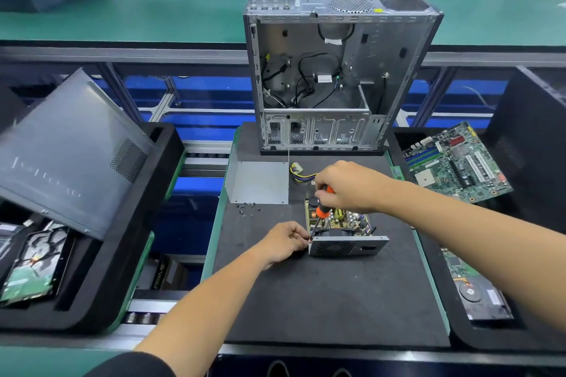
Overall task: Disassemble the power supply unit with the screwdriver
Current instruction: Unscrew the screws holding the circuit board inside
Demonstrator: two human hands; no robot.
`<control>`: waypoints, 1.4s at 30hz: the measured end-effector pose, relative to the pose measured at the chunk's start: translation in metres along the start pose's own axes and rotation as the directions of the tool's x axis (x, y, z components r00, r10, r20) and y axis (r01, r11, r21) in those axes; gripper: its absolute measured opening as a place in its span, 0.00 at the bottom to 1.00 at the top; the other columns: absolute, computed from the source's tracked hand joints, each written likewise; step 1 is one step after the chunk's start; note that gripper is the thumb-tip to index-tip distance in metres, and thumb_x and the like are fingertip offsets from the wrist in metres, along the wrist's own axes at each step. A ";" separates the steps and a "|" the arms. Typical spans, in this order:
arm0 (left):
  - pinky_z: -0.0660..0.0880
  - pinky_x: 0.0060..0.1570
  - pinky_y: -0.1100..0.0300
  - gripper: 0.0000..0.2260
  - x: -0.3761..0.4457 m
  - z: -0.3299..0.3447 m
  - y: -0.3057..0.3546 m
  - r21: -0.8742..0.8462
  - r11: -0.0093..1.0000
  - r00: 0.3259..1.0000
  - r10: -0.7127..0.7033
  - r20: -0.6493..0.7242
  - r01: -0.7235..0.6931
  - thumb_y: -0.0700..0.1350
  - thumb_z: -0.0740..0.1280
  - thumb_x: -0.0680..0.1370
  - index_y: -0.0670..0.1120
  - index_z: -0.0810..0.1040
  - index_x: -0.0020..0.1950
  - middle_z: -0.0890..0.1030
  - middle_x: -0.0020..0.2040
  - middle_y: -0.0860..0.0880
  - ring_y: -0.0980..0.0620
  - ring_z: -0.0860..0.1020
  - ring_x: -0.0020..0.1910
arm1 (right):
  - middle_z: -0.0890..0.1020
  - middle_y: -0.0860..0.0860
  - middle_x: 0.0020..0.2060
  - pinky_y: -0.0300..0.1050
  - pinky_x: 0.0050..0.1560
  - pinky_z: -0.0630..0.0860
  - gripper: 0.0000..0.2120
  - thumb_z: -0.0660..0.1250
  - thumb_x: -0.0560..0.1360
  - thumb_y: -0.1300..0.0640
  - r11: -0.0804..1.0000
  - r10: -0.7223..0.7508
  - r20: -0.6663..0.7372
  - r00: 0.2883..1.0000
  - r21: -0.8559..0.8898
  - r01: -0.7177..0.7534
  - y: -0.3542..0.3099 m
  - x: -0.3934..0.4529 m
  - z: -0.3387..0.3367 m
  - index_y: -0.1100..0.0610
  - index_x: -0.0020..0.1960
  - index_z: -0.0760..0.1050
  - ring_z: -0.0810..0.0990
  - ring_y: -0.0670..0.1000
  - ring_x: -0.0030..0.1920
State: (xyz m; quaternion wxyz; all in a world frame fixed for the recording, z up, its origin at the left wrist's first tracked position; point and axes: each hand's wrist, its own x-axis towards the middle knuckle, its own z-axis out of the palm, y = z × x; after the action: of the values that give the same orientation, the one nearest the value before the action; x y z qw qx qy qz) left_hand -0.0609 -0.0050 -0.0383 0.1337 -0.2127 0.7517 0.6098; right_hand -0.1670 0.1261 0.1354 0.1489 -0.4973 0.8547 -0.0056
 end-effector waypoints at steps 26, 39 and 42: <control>0.67 0.39 0.67 0.05 0.000 -0.001 -0.004 0.008 0.999 0.999 0.040 0.020 -0.040 0.38 0.66 0.79 0.48 0.76 0.45 0.74 0.38 0.50 0.56 0.68 0.37 | 0.82 0.51 0.39 0.50 0.42 0.77 0.09 0.62 0.78 0.52 0.994 0.011 -0.069 0.998 0.111 -0.004 -0.001 -0.004 -0.009 0.55 0.45 0.78 0.78 0.52 0.40; 0.70 0.36 0.76 0.10 -0.006 -0.002 -0.002 -0.020 1.000 0.999 -0.002 -0.053 0.001 0.35 0.65 0.78 0.48 0.82 0.44 0.80 0.37 0.54 0.61 0.75 0.36 | 0.81 0.52 0.35 0.48 0.38 0.74 0.10 0.62 0.76 0.53 0.998 -0.021 -0.101 0.995 0.053 0.027 -0.001 -0.002 -0.011 0.56 0.41 0.77 0.77 0.54 0.37; 0.70 0.36 0.69 0.13 -0.009 -0.004 0.001 -0.003 1.000 0.988 0.002 -0.156 -0.002 0.35 0.65 0.75 0.50 0.83 0.39 0.81 0.35 0.52 0.57 0.74 0.35 | 0.82 0.52 0.36 0.48 0.39 0.75 0.10 0.62 0.77 0.53 0.998 -0.042 -0.101 0.994 0.049 0.047 -0.002 0.000 -0.014 0.57 0.43 0.78 0.78 0.54 0.38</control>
State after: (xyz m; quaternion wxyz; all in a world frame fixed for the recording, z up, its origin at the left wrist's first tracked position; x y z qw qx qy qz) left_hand -0.0531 -0.0070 -0.0326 0.0735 -0.2591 0.7591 0.5927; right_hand -0.1689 0.1228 0.1486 0.1182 -0.5113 0.8494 -0.0557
